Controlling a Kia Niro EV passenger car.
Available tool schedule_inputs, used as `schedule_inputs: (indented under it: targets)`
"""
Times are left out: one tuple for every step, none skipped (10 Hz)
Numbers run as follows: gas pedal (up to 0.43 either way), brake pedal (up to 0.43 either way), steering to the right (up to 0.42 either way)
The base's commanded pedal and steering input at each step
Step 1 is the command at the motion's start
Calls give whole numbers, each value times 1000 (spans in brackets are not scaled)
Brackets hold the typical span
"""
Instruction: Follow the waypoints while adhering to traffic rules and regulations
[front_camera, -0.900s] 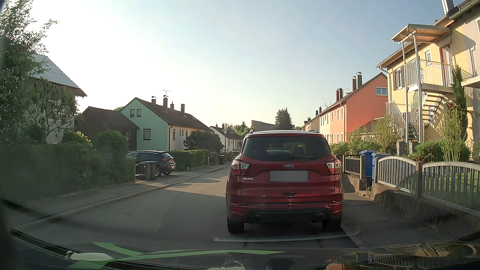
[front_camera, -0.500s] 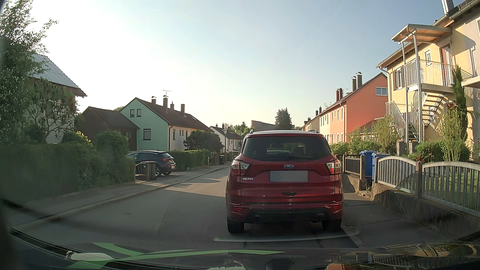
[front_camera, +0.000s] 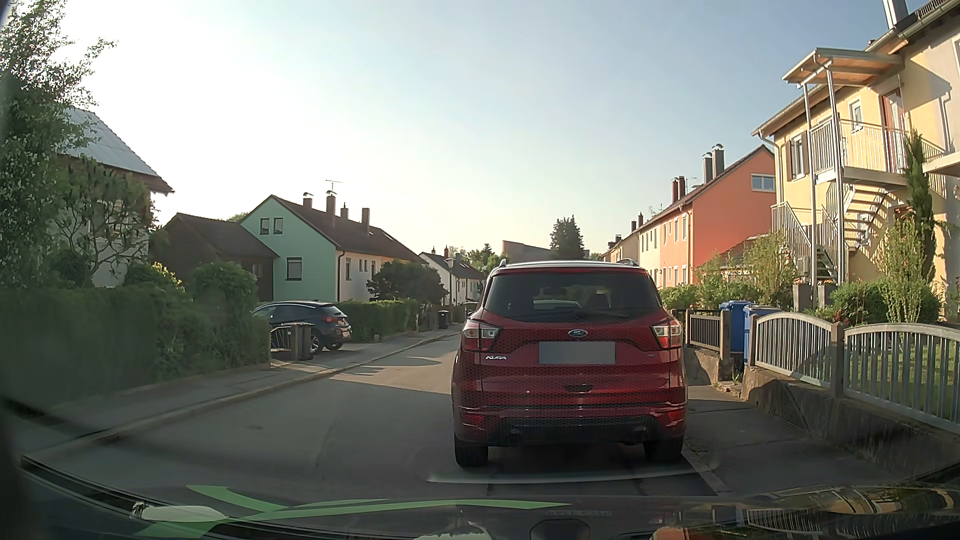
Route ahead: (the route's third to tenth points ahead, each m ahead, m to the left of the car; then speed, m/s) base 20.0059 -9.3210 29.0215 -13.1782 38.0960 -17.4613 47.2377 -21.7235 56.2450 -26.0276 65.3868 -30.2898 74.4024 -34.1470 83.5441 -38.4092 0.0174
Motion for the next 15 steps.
schedule_inputs:
  targets:
    - [0, 232, 46]
    - [0, 232, 46]
    - [0, 238, 46]
    - [0, 244, 46]
    - [0, 250, 46]
    - [0, 250, 46]
    - [0, 256, 46]
    - [0, 256, 46]
    - [0, 256, 46]
    - [0, 256, 46]
    - [0, 262, 46]
    - [0, 262, 46]
    - [0, 262, 46]
    - [0, 262, 46]
    - [0, 262, 46]
